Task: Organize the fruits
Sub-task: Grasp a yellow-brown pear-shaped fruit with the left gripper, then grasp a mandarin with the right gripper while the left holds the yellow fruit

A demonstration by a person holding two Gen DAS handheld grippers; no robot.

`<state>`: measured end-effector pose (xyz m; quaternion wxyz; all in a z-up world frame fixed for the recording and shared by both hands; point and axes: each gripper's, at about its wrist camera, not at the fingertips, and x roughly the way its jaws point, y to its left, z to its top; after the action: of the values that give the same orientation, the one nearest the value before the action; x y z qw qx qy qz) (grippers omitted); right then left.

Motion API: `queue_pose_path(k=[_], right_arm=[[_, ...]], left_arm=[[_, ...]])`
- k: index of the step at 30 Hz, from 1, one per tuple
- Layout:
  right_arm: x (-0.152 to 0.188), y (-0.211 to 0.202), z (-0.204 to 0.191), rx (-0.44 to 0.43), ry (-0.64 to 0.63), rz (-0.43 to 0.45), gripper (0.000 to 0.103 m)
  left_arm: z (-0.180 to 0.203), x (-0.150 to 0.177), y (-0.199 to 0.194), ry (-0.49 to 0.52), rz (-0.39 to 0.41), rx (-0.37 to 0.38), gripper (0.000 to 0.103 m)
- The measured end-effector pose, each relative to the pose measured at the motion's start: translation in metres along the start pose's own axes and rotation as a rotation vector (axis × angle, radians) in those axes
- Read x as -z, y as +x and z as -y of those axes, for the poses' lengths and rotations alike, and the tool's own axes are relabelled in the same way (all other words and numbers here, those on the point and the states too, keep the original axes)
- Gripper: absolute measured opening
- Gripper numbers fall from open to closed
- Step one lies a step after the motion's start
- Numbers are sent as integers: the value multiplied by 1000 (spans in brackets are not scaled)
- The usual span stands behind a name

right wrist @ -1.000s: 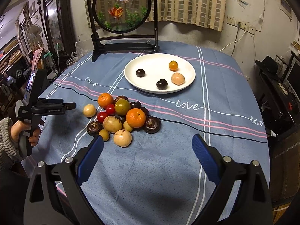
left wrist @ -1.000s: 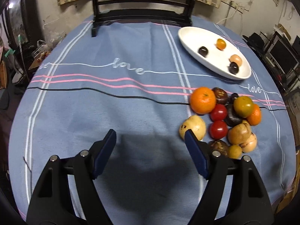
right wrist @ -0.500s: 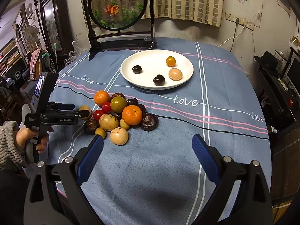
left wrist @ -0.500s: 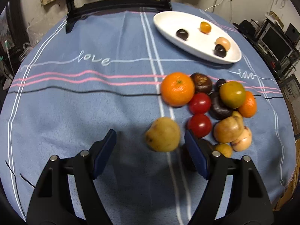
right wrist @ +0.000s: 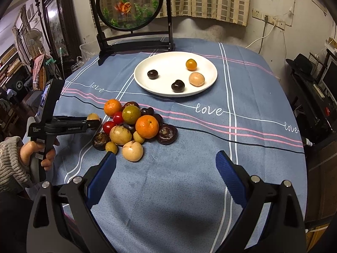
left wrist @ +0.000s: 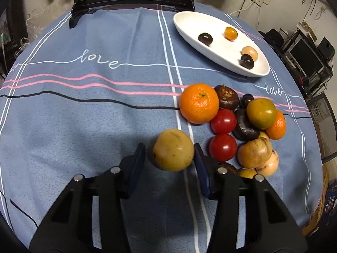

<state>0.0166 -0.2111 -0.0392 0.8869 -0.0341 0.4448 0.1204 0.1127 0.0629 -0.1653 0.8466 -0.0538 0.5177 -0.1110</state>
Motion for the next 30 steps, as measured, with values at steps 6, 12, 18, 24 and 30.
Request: queue_pose_path(k=[6,12,18,24,30], right_arm=[[0,2,3,-23,16,2,95],[-14,25,6,-90,34,16,90],[-30,73,-7,-121,6,-22,79],[-38,110,-8,-162,0,-78,73],[-39,129,-6,-202,3,-121,62]], left_arm=[[1,3,-3,10,8,-10,39],[-10,11,-32,-20,42,-34,38],[-28,29,-62,-74,55,-67,38],[-39,42,-68,-117,37,-92,38],[-39,46,-64,-135,19,-98,38]])
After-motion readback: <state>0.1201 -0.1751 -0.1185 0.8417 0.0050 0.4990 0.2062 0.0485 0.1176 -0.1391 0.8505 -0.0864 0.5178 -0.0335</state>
